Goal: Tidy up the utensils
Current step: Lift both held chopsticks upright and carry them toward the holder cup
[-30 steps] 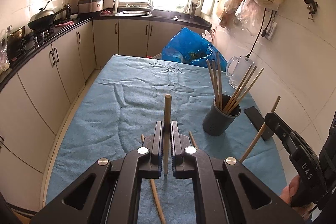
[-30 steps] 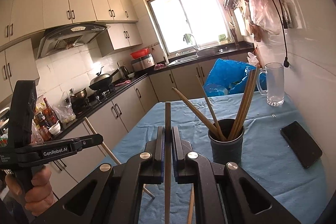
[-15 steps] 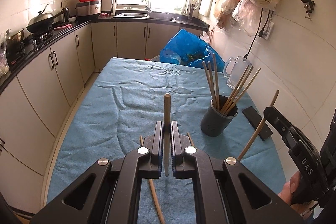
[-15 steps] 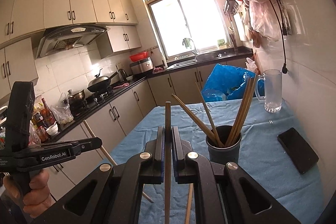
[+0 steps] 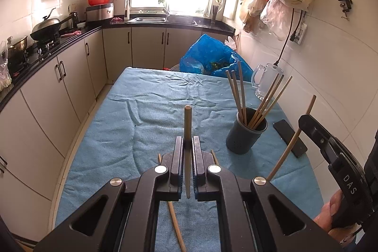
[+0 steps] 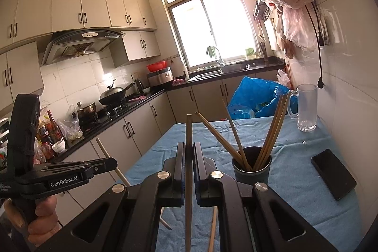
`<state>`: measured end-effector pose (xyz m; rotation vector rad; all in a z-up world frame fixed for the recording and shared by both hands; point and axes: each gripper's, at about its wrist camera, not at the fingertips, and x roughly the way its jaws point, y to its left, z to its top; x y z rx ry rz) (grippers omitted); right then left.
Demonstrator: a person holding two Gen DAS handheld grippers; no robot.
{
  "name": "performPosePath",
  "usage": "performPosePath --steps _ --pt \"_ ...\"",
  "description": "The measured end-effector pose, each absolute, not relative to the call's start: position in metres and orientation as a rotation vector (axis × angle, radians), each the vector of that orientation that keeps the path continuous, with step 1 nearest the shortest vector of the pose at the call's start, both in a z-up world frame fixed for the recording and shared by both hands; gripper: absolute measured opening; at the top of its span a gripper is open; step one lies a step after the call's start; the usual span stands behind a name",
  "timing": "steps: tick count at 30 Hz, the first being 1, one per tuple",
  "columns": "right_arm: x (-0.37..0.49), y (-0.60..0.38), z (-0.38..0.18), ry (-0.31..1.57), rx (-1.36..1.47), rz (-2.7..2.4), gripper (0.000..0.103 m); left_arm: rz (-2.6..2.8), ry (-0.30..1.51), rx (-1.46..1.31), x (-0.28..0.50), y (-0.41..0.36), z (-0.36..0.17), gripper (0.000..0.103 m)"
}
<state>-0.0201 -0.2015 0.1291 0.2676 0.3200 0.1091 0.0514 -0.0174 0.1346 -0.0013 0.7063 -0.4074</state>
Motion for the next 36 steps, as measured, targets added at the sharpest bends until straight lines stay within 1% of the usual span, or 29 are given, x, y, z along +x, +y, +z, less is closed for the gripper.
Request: performPosePath --steps 36 --pt "-0.050 -0.207 0.149 0.256 0.279 0.094 0.007 -0.417 0.658 0.027 0.023 -0.019 0.155 0.006"
